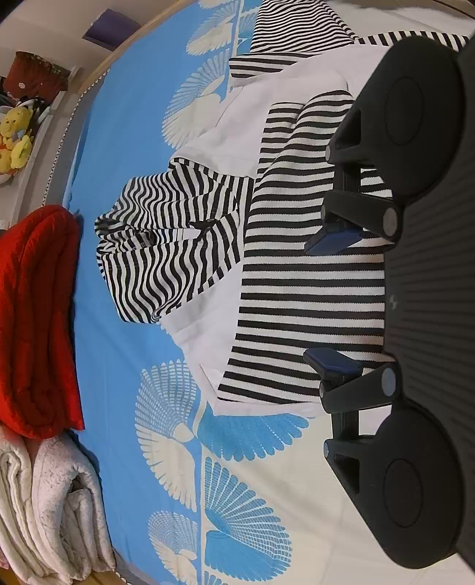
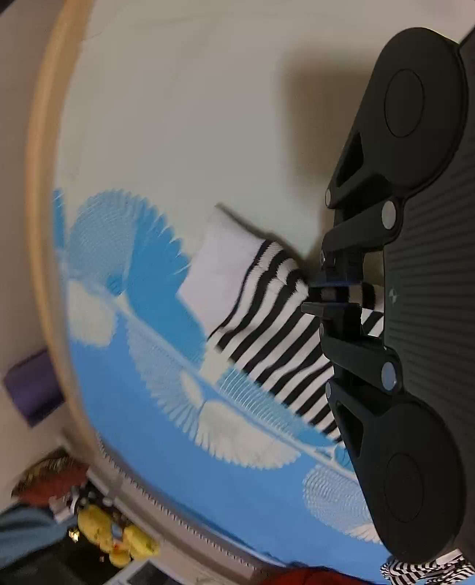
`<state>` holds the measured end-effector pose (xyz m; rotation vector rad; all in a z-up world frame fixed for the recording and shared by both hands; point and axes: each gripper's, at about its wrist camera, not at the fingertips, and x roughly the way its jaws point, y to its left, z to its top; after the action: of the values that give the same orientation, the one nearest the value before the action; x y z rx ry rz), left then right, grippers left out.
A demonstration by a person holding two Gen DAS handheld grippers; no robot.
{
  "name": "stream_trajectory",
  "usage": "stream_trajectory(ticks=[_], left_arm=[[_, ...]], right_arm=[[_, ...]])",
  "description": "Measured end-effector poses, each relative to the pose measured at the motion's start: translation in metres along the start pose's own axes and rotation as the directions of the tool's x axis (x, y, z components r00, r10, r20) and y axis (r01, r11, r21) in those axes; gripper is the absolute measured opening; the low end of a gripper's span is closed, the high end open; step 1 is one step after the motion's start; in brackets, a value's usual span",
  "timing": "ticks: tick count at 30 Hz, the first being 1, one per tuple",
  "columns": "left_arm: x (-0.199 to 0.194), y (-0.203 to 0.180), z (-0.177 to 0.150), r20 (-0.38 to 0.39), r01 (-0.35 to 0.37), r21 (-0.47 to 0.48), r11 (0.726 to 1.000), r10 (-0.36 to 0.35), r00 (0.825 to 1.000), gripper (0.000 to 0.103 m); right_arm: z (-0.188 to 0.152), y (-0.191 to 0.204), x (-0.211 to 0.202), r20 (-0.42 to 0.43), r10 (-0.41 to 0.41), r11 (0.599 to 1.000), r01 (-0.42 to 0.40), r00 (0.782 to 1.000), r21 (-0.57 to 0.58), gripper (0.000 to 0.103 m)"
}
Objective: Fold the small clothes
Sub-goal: 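Grasp the white cuff with the right gripper and carry it across the body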
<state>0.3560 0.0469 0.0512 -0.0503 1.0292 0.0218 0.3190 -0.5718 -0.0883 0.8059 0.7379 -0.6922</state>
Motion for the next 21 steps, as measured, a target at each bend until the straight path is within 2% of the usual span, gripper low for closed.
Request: stream_trajectory(ticks=[4,8,12,15,17,18,20,21], left_arm=[[0.0,0.0,0.0,0.001,0.002,0.003,1.0,-0.002,1.0,0.062],[-0.001,0.001,0.0,0.003,-0.001,0.0,1.0,0.001,1.0,0.062],[-0.003,0.006,0.001,0.004,0.001,-0.014,1.0,-0.001,1.0,0.062],[-0.006,0.017,0.005,0.008,0.003,-0.043,0.999,-0.002,1.0,0.062],[-0.01,0.029,0.01,0.016,0.007,-0.077,0.997,-0.006,1.0,0.062],[-0.012,0.036,0.012,0.021,0.008,-0.1,0.995,-0.006,1.0,0.062],[-0.015,0.051,0.018,0.03,0.005,-0.145,0.989,0.0,1.0,0.062],[-0.017,0.061,0.021,0.033,0.002,-0.171,0.985,0.004,0.999,0.061]], right_arm=[[-0.001,-0.014,0.009,-0.034,-0.009,0.997,0.011,0.999,0.075,0.01],[-0.002,-0.007,0.005,-0.015,-0.019,0.999,0.02,1.0,0.048,0.006],[-0.001,0.016,-0.014,0.069,-0.034,0.999,0.034,0.997,-0.004,0.004],[-0.006,0.068,-0.047,0.205,0.011,0.981,0.029,0.979,-0.189,0.004],[-0.025,0.12,-0.084,0.298,0.13,0.923,-0.006,0.946,-0.384,0.004],[-0.038,0.143,-0.104,0.315,0.21,0.885,-0.043,0.925,-0.464,0.004],[-0.069,0.183,-0.14,0.288,0.373,0.793,-0.143,0.882,-0.592,0.004],[-0.089,0.201,-0.159,0.245,0.457,0.731,-0.204,0.855,-0.651,0.004]])
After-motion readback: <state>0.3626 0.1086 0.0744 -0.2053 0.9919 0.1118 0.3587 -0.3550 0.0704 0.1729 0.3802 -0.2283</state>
